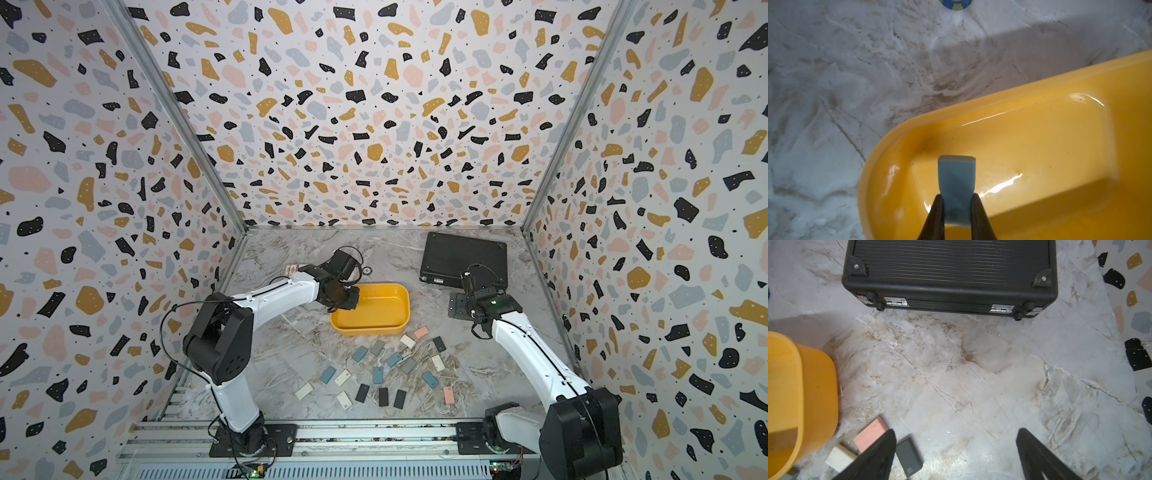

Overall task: Put the eraser in the storage box
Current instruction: Place the eraser in the storage box.

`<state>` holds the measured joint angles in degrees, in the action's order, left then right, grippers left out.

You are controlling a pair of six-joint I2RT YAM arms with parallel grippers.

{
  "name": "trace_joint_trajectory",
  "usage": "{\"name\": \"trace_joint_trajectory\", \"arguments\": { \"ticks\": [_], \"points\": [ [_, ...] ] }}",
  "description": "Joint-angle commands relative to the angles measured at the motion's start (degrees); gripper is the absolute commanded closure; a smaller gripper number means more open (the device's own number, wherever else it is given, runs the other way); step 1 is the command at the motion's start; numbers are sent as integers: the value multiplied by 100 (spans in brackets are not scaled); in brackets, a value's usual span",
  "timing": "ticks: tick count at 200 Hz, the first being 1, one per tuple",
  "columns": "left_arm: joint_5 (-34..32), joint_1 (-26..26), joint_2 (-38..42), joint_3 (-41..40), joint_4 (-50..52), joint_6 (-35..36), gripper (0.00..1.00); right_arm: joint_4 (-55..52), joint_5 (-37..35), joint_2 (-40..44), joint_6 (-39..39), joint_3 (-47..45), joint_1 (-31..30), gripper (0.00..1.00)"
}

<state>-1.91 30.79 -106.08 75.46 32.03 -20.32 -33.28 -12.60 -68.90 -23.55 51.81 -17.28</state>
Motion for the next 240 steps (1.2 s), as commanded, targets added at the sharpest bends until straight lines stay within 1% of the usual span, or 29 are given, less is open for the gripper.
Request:
{"name": "trace_joint_trajectory", "arguments": {
  "ticks": [1, 48, 114, 124, 152, 198, 227, 240],
  "points": [
    [55, -47, -183, 252, -126, -29, 89, 74, 53, -33, 3, 57, -30, 7],
    [85, -116, -617, 545, -65, 34, 89, 172, 135, -136, -46, -31, -39, 7],
    [4, -115, -945, 717, 55, 40, 90, 235, 206, -229, -74, -97, -69, 7],
    [7, -117, -970, 732, 55, 36, 88, 239, 206, -231, -75, -101, -74, 7],
    [-2, -116, -1011, 808, 158, 38, 78, 243, 217, -226, -72, -101, -74, 7],
    [-19, -112, -932, 803, 207, 45, 67, 252, 232, -219, -81, -109, -91, 7],
    [7, -108, -889, 799, 231, 38, 63, 260, 223, -183, -73, -127, -89, 7],
    [15, -108, -866, 802, 249, 44, 59, 259, 225, -176, -77, -136, -100, 7]
  ]
}}
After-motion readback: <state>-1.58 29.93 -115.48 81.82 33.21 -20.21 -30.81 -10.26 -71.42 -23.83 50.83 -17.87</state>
